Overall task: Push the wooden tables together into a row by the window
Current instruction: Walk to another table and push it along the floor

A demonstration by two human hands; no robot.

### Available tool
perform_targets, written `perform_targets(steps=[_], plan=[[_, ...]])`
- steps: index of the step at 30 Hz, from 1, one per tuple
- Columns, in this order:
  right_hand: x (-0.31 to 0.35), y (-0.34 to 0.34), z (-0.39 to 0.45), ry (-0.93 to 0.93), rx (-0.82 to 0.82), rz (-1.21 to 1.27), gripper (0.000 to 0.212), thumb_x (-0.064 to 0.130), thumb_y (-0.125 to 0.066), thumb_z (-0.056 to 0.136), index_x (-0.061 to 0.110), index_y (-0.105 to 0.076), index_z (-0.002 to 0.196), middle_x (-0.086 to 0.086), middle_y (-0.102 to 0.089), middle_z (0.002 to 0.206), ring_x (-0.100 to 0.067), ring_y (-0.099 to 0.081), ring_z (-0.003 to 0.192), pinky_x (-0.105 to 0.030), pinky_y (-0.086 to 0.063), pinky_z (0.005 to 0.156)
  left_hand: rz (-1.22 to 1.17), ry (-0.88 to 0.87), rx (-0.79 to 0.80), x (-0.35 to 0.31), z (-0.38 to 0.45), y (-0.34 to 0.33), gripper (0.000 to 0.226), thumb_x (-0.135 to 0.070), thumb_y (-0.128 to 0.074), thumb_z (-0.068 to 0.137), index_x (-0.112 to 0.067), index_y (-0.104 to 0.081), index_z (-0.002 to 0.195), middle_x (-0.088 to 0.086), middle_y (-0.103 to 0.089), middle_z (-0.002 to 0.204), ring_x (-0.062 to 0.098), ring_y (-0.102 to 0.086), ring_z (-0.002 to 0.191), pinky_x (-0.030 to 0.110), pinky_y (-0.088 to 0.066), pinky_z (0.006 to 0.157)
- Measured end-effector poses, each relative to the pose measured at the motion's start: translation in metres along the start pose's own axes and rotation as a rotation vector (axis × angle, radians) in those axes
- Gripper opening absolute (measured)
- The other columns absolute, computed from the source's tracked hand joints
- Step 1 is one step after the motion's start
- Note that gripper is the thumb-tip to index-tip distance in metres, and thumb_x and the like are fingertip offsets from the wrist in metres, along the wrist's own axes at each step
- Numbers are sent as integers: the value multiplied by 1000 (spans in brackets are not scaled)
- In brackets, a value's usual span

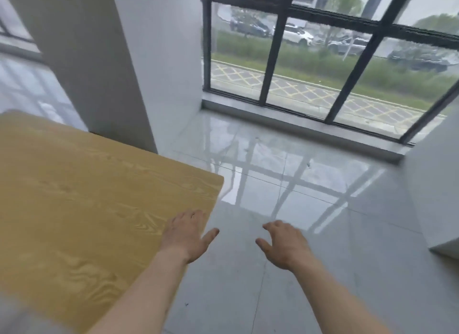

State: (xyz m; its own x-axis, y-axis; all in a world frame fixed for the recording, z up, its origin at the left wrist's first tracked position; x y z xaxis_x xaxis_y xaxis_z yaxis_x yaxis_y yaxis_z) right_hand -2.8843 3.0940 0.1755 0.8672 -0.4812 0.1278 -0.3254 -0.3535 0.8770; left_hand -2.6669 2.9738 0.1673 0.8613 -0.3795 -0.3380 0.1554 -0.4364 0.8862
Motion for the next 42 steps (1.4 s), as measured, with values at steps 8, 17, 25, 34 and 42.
perform_targets(steps=[8, 17, 25, 34, 42], plan=[[132, -7, 92, 456, 60, -254, 58, 56, -43, 103, 25, -43, 151, 0, -50, 148, -24, -47, 137, -36, -37, 112, -158, 392, -92, 105, -20, -18, 73, -70, -37, 97, -34, -26, 159, -7, -29, 165, 20, -27, 152, 40, -23, 122], [216, -79, 140, 795, 114, -382, 57, 56, -43, 103, 25, -42, 151, 0, -47, 153, -25, -45, 138, -39, -36, 113, -329, 770, -218, 159, -59, -91, 76, -72, -33, 97, -31, -24, 160, -8, -27, 165, 20, -21, 153, 39, -13, 126], [218, -159, 175, 1133, -159, -250, 58, 50, -47, 102, 18, -44, 150, -15, -39, 161, -32, -31, 153, -49, -27, 124, -226, 970, -554, 146, -50, -181, 76, -71, -31, 96, -24, -37, 156, 0, -31, 166, 22, -19, 156, 49, -10, 128], [208, -186, 200, 1241, -295, -140, 64, 55, -43, 100, 15, -46, 151, -10, -38, 163, -29, -26, 155, -49, -19, 126, -148, 1056, -687, 143, -37, -214, 72, -65, -35, 98, -23, -38, 156, -3, -30, 167, 19, -14, 158, 48, -12, 128], [222, -185, 204, 1243, -321, -152, 65, 55, -46, 98, 15, -48, 149, -10, -39, 162, -30, -27, 154, -51, -20, 125, -163, 1070, -707, 155, -34, -206, 71, -66, -38, 95, -26, -41, 154, -5, -33, 165, 18, -16, 157, 48, -15, 127]])
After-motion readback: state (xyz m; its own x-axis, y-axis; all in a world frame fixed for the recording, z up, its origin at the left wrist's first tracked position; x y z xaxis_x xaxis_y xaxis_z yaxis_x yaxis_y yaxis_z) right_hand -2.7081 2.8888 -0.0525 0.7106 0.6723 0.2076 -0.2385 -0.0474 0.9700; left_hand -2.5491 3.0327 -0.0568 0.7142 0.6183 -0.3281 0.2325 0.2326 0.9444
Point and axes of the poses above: each hand's wrist, its own z-axis towards the middle knuckle, its own y-axis out of the back of the hand, x = y × z, the point moved 5 cm from there along z, towards the middle knuckle
